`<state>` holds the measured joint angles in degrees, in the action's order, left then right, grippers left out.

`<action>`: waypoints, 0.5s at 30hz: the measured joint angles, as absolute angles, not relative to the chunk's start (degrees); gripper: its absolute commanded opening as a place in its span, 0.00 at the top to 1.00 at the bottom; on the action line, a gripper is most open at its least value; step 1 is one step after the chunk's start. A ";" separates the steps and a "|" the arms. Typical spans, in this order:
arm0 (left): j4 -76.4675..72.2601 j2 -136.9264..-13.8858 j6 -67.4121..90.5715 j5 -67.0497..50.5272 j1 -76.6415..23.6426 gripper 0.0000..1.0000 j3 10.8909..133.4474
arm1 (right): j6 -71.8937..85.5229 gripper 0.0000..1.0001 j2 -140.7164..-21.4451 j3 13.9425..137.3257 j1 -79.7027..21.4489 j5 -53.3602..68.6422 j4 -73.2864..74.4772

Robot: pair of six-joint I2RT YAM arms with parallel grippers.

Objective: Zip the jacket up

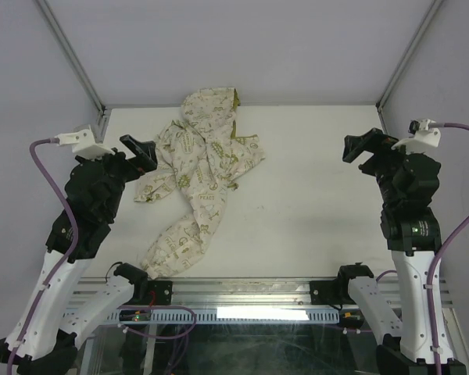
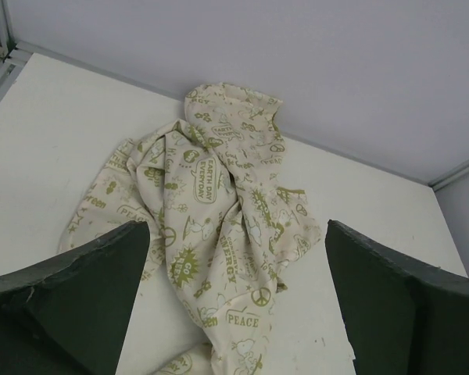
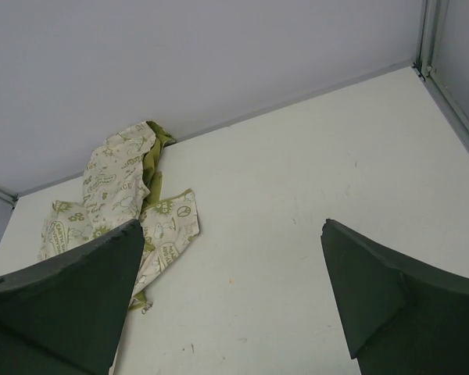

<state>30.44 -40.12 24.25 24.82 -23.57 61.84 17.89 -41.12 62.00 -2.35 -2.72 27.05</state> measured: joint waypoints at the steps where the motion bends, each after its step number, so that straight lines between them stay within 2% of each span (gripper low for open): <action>1: 30.41 -40.51 24.23 24.60 -23.57 0.01 61.84 | 17.89 0.01 -41.23 62.00 -2.35 -2.66 27.05; 15: 30.48 -48.58 25.85 16.78 -23.55 0.01 61.25 | 17.37 0.01 -43.38 58.28 -2.35 -2.31 25.19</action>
<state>30.48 -48.58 25.85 16.78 -23.55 61.25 17.37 -43.38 58.28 -2.35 -2.31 25.19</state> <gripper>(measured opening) 0.990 0.991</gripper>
